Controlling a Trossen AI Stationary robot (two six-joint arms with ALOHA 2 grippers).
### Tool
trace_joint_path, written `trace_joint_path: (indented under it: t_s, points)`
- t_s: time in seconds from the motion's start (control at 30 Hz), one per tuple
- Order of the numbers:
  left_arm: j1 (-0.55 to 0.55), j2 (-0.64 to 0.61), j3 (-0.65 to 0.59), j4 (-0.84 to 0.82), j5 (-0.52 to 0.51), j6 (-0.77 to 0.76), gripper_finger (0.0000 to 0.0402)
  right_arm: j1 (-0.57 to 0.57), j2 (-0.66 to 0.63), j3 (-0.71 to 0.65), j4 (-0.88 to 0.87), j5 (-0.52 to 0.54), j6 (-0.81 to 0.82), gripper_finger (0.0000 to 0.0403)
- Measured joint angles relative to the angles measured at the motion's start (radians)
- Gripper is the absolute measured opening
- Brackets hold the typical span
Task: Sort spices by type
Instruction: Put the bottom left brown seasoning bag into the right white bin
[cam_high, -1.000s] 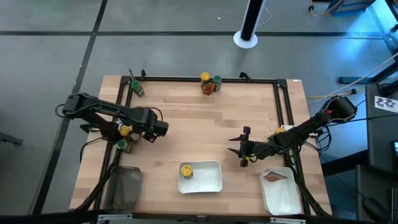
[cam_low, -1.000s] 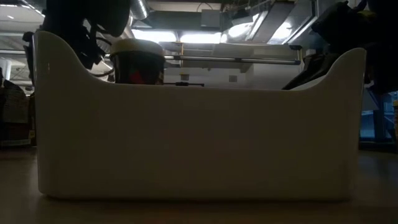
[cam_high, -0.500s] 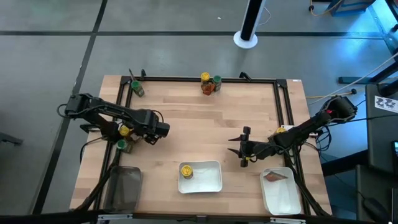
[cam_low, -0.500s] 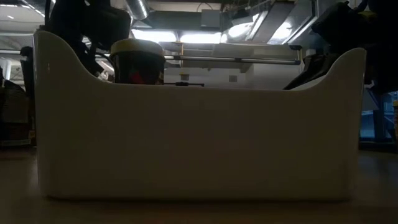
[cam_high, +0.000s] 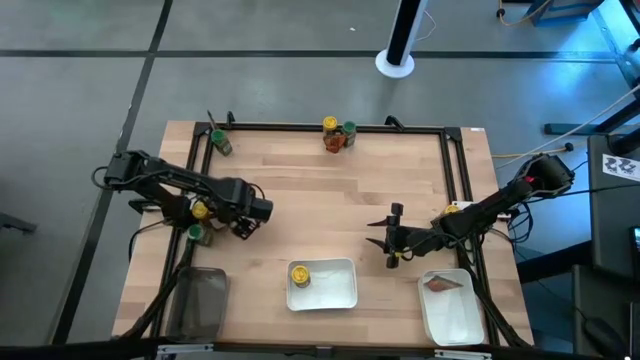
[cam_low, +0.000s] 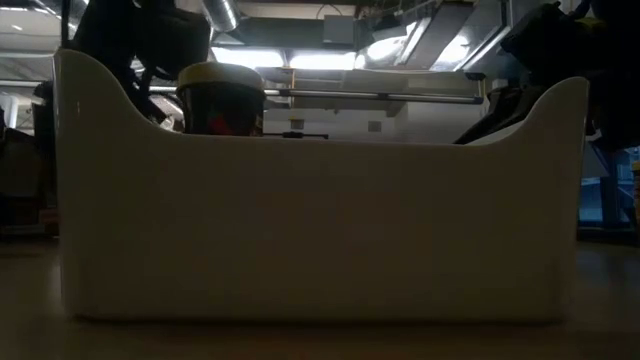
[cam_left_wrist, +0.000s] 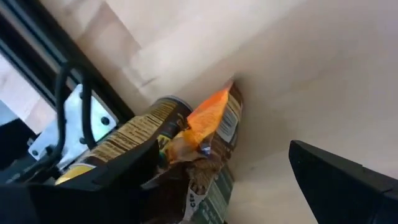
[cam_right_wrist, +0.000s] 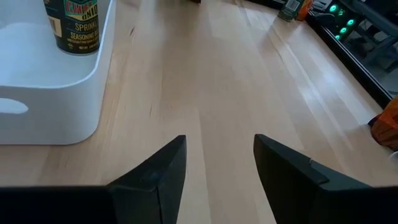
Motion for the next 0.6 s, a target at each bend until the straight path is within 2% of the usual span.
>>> trace_joint_path:
  t_s: [0.3, 0.43, 0.6]
  points:
    - [-0.025, 0.0, -0.049, 0.034, 0.059, 0.02, 0.0334, 0.0, 0.0, 0.0, -0.001, -0.007, 0.001, 0.0189]
    - [-0.025, 0.0, -0.049, 0.04, 0.08, 0.034, 0.03, 0.0, 0.0, 0.0, 0.001, 0.005, -0.004, 0.0189]
    - [-0.025, 0.0, -0.049, 0.04, 0.09, 0.061, 0.0235, 0.0, 0.0, 0.0, 0.002, 0.011, -0.007, 0.0189]
